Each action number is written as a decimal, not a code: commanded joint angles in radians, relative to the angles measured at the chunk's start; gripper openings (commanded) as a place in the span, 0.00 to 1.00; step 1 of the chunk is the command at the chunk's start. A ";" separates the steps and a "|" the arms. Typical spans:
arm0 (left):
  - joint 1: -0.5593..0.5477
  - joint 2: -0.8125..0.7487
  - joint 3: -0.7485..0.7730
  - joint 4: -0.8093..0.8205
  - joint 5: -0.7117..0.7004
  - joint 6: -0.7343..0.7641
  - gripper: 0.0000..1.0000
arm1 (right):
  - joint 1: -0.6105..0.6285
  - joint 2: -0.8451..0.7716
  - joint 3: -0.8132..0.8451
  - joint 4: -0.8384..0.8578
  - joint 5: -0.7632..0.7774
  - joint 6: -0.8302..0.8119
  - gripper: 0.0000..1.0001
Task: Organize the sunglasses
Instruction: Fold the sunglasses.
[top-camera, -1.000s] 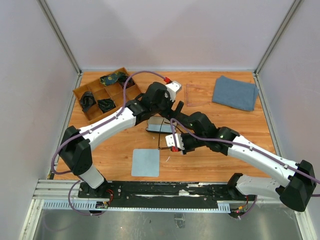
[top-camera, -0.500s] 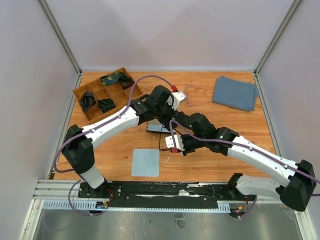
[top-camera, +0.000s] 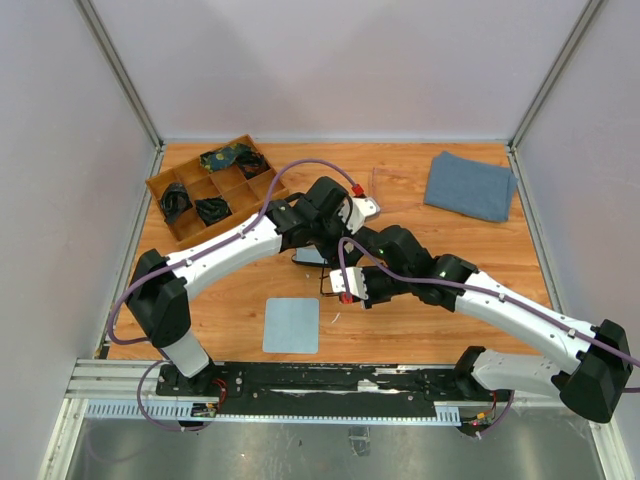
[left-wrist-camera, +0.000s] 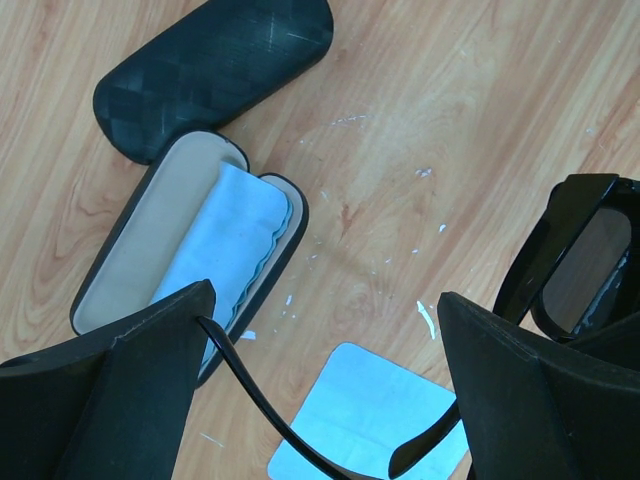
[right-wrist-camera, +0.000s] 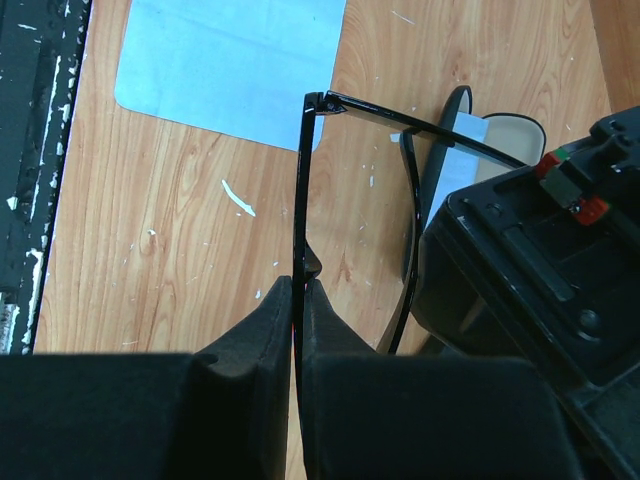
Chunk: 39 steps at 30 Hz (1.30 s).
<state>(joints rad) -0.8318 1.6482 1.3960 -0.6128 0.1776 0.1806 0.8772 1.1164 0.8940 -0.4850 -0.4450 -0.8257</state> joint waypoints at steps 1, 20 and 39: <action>-0.016 0.001 0.030 -0.045 0.069 0.028 0.99 | 0.014 -0.014 0.036 0.039 0.045 0.015 0.01; -0.029 -0.026 0.017 -0.010 0.091 -0.004 0.98 | 0.014 -0.006 0.038 0.048 0.059 0.019 0.01; 0.014 -0.181 -0.033 0.135 -0.582 -0.308 1.00 | 0.013 0.004 0.046 0.025 0.070 0.029 0.01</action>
<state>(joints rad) -0.8215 1.5425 1.4796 -0.5034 -0.2394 -0.0437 0.8772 1.1172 0.8959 -0.4694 -0.3935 -0.8104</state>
